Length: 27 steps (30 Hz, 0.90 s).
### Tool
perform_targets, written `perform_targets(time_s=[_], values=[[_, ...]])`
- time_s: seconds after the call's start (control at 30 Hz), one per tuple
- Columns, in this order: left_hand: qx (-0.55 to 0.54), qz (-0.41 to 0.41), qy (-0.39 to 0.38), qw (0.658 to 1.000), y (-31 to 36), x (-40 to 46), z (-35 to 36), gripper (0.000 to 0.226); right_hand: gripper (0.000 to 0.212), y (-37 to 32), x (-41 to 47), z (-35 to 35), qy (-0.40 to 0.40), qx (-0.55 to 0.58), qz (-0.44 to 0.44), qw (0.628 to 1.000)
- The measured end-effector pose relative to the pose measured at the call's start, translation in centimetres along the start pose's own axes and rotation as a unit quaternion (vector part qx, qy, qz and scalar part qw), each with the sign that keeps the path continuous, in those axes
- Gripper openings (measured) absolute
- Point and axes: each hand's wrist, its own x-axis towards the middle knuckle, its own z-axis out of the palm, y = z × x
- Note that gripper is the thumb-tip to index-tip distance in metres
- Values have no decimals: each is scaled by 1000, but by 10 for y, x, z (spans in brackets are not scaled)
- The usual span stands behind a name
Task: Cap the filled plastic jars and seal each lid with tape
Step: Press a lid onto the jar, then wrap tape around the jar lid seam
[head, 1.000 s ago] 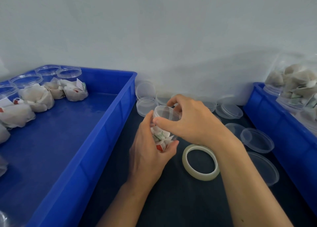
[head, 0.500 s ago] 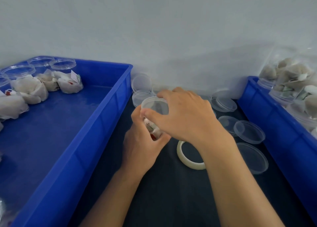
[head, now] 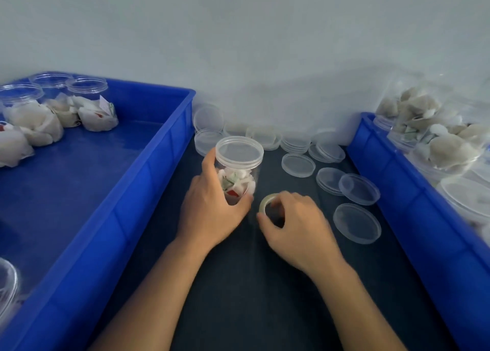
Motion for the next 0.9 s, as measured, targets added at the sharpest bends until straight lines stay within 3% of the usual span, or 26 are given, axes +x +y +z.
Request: perform_targets(time_s=[0.17, 0.3, 0.4, 0.47, 0.53, 0.67, 0.8, 0.9], values=[[-70, -6, -35, 997, 0, -2, 1, 114, 24, 9, 0, 16, 6, -25, -25, 999], [-48, 33, 48, 997, 13, -6, -1, 111, 18, 13, 6, 18, 67, 12, -1, 998], [-34, 155, 182, 970, 26, -8, -4, 73, 16, 13, 5, 17, 123, 170, 35, 977], [-58, 253, 219, 941, 34, -10, -3, 45, 17, 10, 3, 13, 158, 267, 1, 951], [-98, 296, 181, 933, 41, -15, 2, 33, 15, 4, -2, 11, 166, 317, -55, 932], [-141, 270, 82, 949, 47, -20, 6, 41, 3, -3, -8, 12, 139, 360, -127, 914], [-129, 258, 78, 954, 44, -16, 5, 43, 17, -2, -10, 13, 112, 332, -182, 919], [-122, 257, 94, 954, 43, -16, 6, 40, 15, 0, -7, 17, 124, 293, -198, 927]])
